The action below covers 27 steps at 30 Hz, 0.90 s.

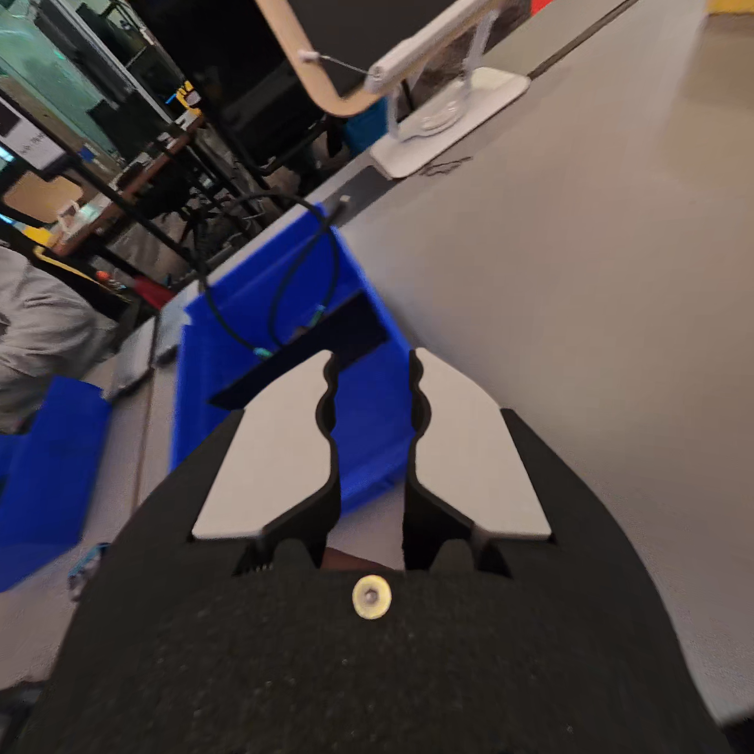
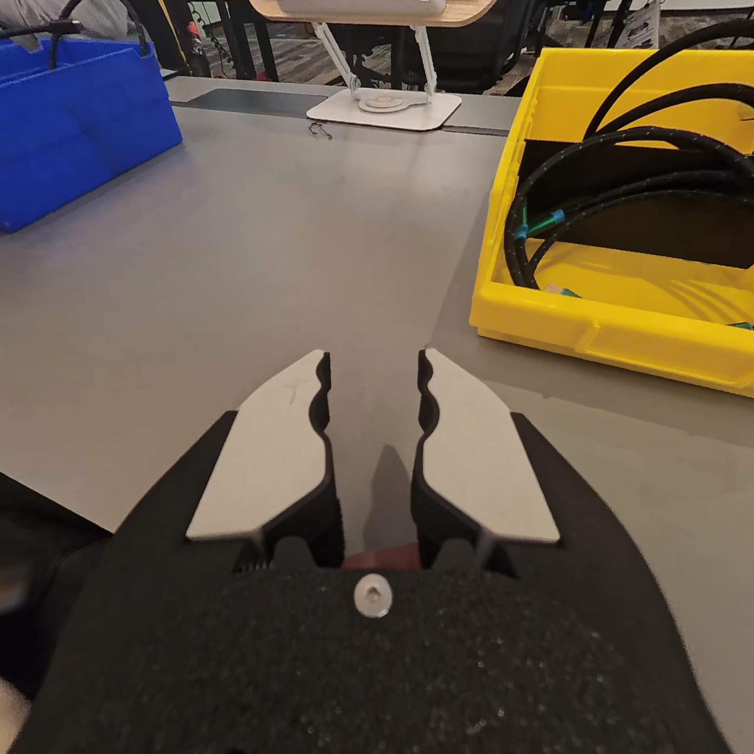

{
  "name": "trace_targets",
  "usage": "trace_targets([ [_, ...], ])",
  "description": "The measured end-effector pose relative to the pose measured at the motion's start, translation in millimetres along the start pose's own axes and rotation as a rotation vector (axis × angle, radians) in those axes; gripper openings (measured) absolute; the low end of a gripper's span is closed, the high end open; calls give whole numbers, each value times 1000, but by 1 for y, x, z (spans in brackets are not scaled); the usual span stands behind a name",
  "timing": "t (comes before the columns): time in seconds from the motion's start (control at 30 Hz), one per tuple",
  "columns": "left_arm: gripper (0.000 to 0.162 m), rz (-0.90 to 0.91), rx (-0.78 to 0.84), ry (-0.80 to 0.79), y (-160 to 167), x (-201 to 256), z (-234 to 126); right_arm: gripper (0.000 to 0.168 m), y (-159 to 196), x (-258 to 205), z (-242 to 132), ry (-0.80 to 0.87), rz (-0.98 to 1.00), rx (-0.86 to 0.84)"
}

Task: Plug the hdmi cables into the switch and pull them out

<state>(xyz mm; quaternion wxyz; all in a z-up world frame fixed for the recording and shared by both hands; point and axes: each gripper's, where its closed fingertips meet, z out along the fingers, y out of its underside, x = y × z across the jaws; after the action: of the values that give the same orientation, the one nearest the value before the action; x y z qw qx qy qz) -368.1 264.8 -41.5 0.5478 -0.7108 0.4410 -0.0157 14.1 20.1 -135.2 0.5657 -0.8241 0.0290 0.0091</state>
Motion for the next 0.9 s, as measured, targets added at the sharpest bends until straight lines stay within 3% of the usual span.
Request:
trace_targets([
  [0.13,28,63,-136,55,12,-55,55,40,0,-2,1,-15,5,-3],
  [0.33,36,188,-313,216,46,-80,127,40,4,0,-1,-9,9,-16],
  [0.37,27,222,-322,233,48,-82,133,41,5,1,-1,-6,13,-20],
  [0.4,5,257,-321,248,48,-83,137,41,6,2,-2,-3,17,-23],
  [0.47,4,287,-331,261,45,-89,140,40,6,4,-4,3,28,-23],
  [0.6,4,206,-244,221,4,-117,136,40,3,-4,-5,-26,3,-6],
  [0.67,3,150,-186,206,-25,-133,126,42,5,-16,0,-47,-119,-22],
  [0.9,3,99,76,269,-147,-132,48,40,16,-86,15,-257,-275,-91],
])
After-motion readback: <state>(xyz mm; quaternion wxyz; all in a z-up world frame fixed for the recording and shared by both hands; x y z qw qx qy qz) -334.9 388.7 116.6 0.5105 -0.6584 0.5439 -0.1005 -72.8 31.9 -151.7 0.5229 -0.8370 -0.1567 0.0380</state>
